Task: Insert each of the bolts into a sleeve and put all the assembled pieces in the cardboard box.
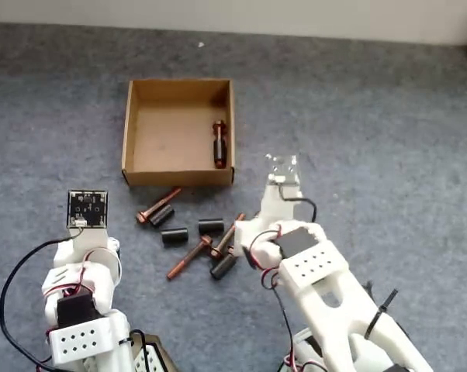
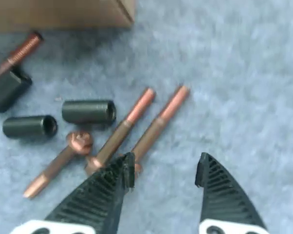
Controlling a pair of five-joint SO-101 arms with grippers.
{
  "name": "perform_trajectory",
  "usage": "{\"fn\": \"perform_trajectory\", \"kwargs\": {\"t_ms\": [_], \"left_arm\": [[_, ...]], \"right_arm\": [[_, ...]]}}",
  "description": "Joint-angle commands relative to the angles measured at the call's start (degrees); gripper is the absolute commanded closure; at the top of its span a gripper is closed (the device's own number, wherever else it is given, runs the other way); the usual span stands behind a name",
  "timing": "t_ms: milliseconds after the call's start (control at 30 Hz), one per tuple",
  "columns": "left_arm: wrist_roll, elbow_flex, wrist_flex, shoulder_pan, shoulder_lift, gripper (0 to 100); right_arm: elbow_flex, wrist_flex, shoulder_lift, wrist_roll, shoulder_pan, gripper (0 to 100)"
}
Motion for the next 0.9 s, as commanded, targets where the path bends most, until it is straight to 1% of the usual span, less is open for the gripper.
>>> {"fn": "perform_trajectory", "kwargs": {"t_ms": [0, 233, 400, 633, 867], "left_arm": [[-0.26, -0.13, -1.05, -0.48, -0.48, 97], [-0.26, -0.13, -1.05, -0.48, -0.48, 97], [-0.26, -0.13, -1.05, -0.48, -0.48, 97], [-0.26, -0.13, -1.05, -0.48, -0.48, 97], [-0.26, -0.13, -1.05, -0.48, -0.48, 97]], "right_arm": [[-3.3, 3.82, 1.89, -6.86, -4.53, 80.3], [-11.47, 8.31, 9.98, -16.35, -11.65, 80.3], [-12.62, 8.48, 15.52, -19.69, -13.23, 80.3], [-13.49, 3.82, 23.25, -20.22, -13.05, 80.3], [-13.14, 0.92, 24.48, -20.22, -13.32, 80.3]]}}
